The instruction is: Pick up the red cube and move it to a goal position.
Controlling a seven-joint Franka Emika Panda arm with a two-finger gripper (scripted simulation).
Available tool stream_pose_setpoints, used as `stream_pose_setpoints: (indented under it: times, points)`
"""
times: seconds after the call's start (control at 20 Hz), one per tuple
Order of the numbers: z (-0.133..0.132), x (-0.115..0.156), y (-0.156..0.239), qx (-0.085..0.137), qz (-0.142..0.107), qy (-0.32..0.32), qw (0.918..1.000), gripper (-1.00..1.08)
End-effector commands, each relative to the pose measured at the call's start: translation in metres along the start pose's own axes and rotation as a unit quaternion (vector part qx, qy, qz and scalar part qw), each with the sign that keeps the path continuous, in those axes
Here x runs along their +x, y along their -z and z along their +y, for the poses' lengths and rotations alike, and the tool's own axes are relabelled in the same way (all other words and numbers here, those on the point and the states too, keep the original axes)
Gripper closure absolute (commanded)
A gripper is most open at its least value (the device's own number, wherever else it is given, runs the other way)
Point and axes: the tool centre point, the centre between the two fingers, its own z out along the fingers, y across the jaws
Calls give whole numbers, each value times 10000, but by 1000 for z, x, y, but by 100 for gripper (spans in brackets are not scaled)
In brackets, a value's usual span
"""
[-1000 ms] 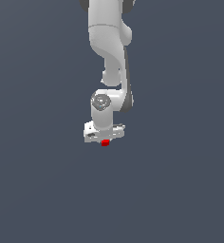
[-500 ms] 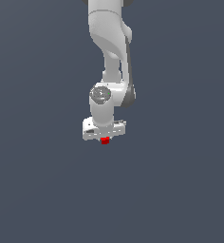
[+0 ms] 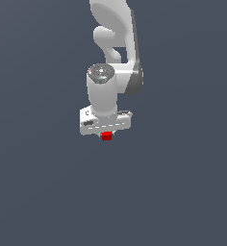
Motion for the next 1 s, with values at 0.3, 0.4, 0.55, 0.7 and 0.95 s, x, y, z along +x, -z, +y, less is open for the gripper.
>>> stream_pose_setpoints:
  times: [0.3,0.4,0.55,0.7,0.95]
  points:
    - [-1,22,90,-1,0,2,10000,108]
    - [-2,28,110,-1,0,2,10000,108]
    - [-2,35,139,-1,0,2,10000,108]
    - [-2,43,167,-1,0,2,10000,108]
    - [-2,54,205,-1,0,2,10000,108]
